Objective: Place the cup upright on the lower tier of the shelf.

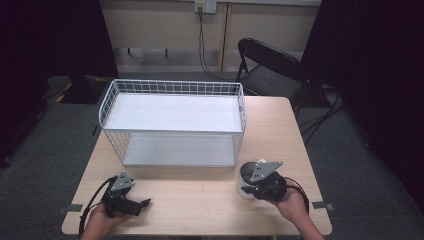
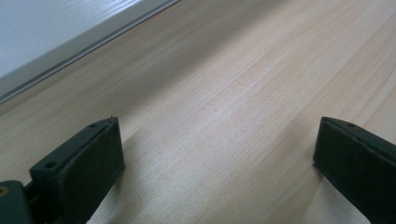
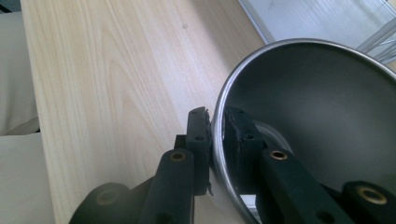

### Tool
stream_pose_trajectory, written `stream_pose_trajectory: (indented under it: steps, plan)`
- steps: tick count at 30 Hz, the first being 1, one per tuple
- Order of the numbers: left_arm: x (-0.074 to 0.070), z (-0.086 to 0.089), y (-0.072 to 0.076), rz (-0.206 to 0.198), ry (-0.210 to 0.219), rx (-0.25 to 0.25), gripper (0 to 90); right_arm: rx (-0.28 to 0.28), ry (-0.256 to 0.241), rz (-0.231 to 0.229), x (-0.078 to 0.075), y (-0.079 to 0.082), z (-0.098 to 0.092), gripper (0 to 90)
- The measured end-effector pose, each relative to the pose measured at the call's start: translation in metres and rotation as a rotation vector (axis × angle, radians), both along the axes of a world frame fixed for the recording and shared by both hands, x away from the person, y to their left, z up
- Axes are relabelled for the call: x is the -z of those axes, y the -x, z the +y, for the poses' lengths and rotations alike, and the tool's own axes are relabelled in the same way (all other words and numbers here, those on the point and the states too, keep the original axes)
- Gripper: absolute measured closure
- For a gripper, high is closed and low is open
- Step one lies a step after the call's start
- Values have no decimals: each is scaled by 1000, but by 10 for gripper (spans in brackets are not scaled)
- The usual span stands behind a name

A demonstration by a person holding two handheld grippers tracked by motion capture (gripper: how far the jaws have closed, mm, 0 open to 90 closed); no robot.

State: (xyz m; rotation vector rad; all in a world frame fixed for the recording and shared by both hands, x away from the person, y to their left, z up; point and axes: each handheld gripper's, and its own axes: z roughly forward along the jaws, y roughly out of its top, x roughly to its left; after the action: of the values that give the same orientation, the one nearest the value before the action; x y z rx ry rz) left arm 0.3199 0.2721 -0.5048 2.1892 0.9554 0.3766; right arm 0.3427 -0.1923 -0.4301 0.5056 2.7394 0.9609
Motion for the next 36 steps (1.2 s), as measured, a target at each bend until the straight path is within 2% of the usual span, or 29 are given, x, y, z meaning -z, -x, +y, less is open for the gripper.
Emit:
stream_pose_trajectory:
  steps: [3, 8, 10, 12, 25, 36]
  plan:
    - [0, 0, 0, 2, 2, -1, 10, -5, -9, 8, 0, 1, -1, 809]
    - [0, 0, 0, 2, 2, -1, 10, -29, 7, -26, -1, 6, 0, 824]
    - [0, 0, 0, 2, 2, -1, 10, -30, -15, -21, -2, 7, 0, 825]
    - [0, 0, 0, 3, 2, -1, 10, -24, -21, -41, -5, 9, 1, 825]
    - [0, 0, 0, 2, 2, -1, 9, -16, -60, -34, -11, 8, 4, 826]
    - [0, 0, 0, 2, 2, 0, 9, -38, -82, -32, -15, 9, 11, 826]
